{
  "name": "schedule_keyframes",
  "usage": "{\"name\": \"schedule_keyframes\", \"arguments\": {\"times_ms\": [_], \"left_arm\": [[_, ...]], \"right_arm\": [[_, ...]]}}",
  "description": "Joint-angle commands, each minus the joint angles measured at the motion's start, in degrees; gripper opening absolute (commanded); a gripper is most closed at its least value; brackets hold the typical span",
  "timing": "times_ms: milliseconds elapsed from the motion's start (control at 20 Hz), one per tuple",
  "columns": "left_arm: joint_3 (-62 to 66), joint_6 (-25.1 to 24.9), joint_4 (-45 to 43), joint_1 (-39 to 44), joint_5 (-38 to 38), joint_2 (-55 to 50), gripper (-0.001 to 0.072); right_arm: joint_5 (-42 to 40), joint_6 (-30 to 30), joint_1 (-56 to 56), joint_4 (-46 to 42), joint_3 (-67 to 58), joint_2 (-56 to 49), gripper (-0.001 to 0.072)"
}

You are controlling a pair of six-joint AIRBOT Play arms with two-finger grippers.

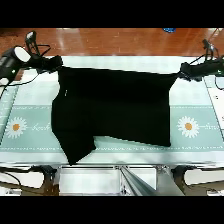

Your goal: Fold the shirts.

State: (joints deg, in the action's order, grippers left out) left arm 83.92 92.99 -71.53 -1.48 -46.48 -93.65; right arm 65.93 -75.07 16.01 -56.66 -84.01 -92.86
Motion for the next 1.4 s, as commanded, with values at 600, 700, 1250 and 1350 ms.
{"name": "schedule_keyframes", "arguments": {"times_ms": [600, 700, 1250, 1350], "left_arm": [[4.90, -11.96, -0.33, -3.26, -36.76, -9.75, 0.0016], [4.90, -11.30, -0.22, -3.06, -36.74, -9.79, 0.0016], [-2.64, -9.84, 0.59, -7.78, -45.22, -1.11, 0.0509], [-13.81, -10.54, 1.33, -13.49, -39.50, 7.32, 0.0508]], "right_arm": [[16.92, 3.58, -0.17, -8.96, 9.27, -5.14, 0.0031], [16.44, 3.37, -0.17, -8.26, 9.27, -5.14, 0.0031], [14.19, -1.29, 4.96, -11.65, 14.03, 6.54, 0.0417], [7.67, -2.27, 9.29, -10.19, 22.71, 14.38, 0.0417]]}}
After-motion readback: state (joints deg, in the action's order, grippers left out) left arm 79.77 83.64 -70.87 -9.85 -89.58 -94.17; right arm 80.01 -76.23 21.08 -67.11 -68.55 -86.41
